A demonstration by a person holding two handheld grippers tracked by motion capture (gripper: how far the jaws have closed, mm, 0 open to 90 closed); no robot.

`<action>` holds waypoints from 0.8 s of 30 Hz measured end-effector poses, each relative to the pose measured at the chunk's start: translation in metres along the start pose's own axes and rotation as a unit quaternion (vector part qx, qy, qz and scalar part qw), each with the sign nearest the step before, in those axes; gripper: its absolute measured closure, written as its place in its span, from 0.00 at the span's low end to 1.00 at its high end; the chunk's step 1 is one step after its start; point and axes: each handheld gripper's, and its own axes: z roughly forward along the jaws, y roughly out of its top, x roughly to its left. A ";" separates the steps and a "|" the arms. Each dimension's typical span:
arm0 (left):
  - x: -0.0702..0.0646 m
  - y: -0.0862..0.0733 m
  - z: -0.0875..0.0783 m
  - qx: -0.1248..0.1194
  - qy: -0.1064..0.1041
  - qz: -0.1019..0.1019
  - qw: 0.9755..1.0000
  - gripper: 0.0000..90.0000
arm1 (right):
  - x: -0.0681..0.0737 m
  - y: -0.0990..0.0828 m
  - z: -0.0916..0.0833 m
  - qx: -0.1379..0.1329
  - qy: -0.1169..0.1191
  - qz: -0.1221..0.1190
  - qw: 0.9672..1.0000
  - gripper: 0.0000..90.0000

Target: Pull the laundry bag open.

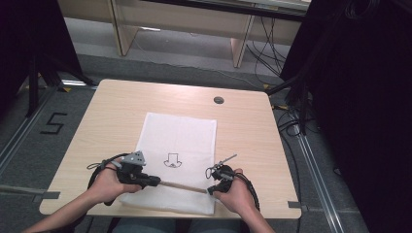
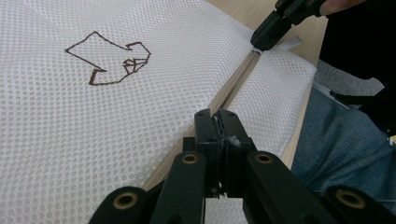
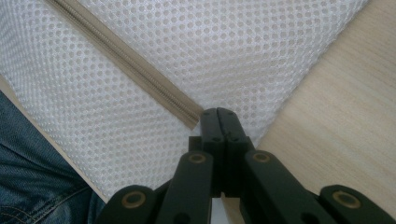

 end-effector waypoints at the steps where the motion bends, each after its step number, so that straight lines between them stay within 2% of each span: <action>1: 0.000 0.000 0.000 0.001 0.002 0.002 1.000 0.98 | 0.000 0.000 0.000 -0.002 -0.001 0.000 1.000 1.00; 8: 0.004 -0.005 -0.005 -0.002 0.008 -0.006 1.000 0.98 | 0.000 0.000 0.000 -0.001 0.000 0.000 1.000 1.00; 18: 0.005 -0.005 -0.008 -0.002 0.007 0.002 1.000 0.98 | 0.000 0.000 0.000 -0.001 0.000 0.000 1.000 1.00; 19: 0.005 -0.005 -0.008 -0.006 0.008 -0.010 1.000 0.98 | 0.000 0.000 0.000 -0.001 0.000 0.000 1.000 1.00; 21: 0.006 -0.005 -0.010 -0.005 0.006 -0.001 1.000 0.98 | 0.000 0.000 0.000 -0.001 0.000 0.001 1.000 1.00; 22: 0.006 -0.006 -0.010 -0.003 0.015 -0.004 1.000 0.98 | 0.000 0.000 0.000 -0.001 0.000 0.001 1.000 1.00; 23: 0.006 -0.007 -0.011 -0.006 0.009 -0.010 1.000 0.98 | 0.000 0.000 0.000 -0.002 0.000 0.000 1.000 1.00; 24: 0.007 -0.008 -0.012 -0.006 0.009 -0.004 1.000 0.98 | 0.000 0.000 0.000 -0.002 0.000 0.000 1.000 1.00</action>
